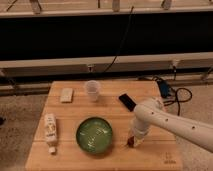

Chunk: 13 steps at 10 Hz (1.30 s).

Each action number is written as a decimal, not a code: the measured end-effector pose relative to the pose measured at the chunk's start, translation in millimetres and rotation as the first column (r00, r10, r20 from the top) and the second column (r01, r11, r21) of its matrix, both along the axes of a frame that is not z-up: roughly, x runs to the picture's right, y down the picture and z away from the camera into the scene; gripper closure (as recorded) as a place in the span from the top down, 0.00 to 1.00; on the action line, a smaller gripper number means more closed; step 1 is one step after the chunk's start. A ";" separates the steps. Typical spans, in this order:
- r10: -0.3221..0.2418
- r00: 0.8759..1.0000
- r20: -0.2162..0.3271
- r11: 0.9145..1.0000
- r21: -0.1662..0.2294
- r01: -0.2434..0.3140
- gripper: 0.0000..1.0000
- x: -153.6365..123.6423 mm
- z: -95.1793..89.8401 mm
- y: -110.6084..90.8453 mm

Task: Drag the pepper across the table

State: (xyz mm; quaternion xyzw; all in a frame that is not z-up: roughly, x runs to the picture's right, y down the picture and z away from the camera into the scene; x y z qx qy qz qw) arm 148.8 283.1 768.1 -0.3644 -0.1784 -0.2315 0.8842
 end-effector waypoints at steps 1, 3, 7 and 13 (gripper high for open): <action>-0.005 1.000 0.009 1.000 -0.008 0.005 0.00 -2.8 -1.6 4.3; -0.020 0.999 0.030 1.000 -0.018 0.021 0.00 -8.8 -9.0 13.4; -0.062 0.995 0.073 0.998 -0.009 0.063 0.16 -22.4 -24.5 22.9; -0.089 0.989 0.119 0.996 0.004 0.089 0.67 -33.4 -33.6 29.6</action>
